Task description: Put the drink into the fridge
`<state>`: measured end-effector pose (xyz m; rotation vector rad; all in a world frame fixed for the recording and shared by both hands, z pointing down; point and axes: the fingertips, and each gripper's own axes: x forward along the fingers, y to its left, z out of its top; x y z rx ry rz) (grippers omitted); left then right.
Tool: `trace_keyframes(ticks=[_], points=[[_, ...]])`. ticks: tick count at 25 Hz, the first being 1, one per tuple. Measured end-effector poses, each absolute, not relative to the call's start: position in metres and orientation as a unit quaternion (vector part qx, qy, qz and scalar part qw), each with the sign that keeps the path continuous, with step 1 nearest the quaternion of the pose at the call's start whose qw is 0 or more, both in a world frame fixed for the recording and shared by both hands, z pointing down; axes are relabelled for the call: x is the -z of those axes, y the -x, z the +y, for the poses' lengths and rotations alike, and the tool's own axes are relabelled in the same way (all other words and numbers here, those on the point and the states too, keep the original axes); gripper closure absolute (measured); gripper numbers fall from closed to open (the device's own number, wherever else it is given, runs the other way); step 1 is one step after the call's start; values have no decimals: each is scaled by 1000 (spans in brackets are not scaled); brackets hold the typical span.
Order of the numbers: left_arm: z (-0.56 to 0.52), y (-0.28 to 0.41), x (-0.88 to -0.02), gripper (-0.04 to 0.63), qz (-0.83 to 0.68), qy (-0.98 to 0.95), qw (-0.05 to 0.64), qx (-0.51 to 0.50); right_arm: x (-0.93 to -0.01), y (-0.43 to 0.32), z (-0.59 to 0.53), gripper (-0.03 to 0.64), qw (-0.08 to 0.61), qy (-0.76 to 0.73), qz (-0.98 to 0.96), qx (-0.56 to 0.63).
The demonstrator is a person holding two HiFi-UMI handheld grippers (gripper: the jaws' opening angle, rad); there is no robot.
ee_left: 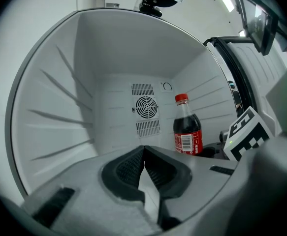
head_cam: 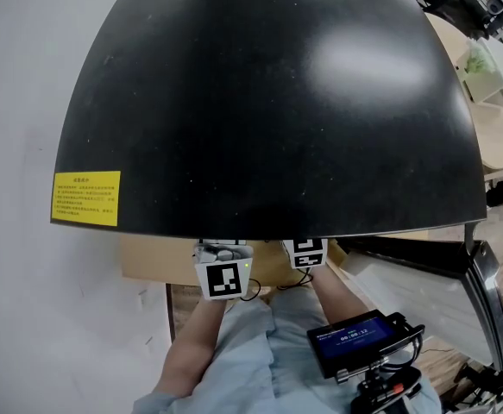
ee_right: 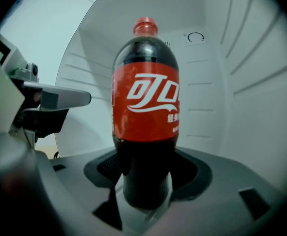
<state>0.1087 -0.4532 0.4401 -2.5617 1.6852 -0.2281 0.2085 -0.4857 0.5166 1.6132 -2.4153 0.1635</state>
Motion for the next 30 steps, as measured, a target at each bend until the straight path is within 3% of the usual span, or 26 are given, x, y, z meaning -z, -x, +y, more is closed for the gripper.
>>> trace_keyframes(ticks=[8, 14, 23, 27, 30], points=[[-450, -107, -436, 586, 548, 832, 34, 76, -518, -208, -488, 344, 105, -551, -825, -66], [-446, -104, -434, 586, 547, 833, 36, 77, -522, -212, -488, 254, 107, -558, -820, -60], [-426, -99, -416, 586, 534, 842, 32, 66, -504, -223, -453, 239, 112, -591, -797, -64], [-417, -101, -400, 586, 512, 856, 35, 58, -474, -213, -432, 284, 89, -607, -788, -50], [-410, -101, -381, 586, 497, 865, 44, 49, -445, -201, -416, 383, 65, -611, -789, -34]])
